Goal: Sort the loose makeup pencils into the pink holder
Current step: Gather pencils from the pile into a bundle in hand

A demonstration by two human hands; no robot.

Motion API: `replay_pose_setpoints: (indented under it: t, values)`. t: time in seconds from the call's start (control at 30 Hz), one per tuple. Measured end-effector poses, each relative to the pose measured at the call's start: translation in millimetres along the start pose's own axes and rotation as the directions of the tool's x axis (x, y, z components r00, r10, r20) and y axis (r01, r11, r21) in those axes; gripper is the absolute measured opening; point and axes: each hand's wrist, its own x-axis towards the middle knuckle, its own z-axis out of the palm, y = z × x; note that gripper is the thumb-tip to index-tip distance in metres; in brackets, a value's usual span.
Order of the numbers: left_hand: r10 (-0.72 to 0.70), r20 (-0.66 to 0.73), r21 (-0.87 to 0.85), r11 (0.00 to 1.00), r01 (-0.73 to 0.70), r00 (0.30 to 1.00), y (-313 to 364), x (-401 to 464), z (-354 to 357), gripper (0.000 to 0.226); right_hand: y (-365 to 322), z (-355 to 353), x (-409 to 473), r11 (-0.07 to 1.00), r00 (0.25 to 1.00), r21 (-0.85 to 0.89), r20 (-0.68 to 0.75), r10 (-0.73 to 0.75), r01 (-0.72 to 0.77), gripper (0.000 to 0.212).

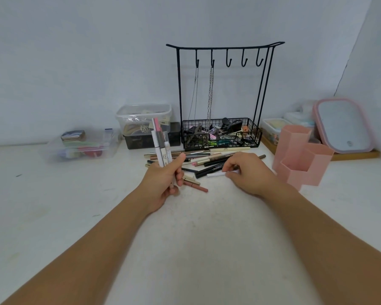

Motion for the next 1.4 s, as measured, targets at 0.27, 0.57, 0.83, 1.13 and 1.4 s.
replay_pose_setpoints:
  t: [0.27, 0.57, 0.83, 1.13, 1.4]
  values:
    - [0.028, 0.023, -0.01, 1.0, -0.028, 0.999, 0, -1, 1, 0.022, -20, 1, 0, 0.984, 0.982, 0.17, -0.186, -0.028, 0.06, 0.011]
    - [0.083, 0.126, 0.038, 0.995, -0.088, 0.989, -3, -1, 1, 0.023, -65, 10, 4, 0.415, 0.978, 0.906, -0.013, 0.209, -0.077, 0.016]
    - [0.051, 0.248, 0.193, 0.976, -0.101, 0.967, -4, -5, 4, 0.026, -79, 29, -2, 0.26, 0.984, 0.959, 0.07, 0.162, -0.111, 0.013]
    - [-0.023, 0.078, -0.002, 1.0, 0.023, 0.997, -1, 2, -1, 0.03, -15, 3, -1, 0.958, 0.917, 0.202, -0.302, 0.26, -0.206, 0.047]
    - [-0.068, 0.044, -0.041, 0.997, 0.07, 0.997, 1, 3, -2, 0.039, 16, 5, 6, 0.925, 0.92, -0.049, -0.13, 0.369, -0.378, 0.042]
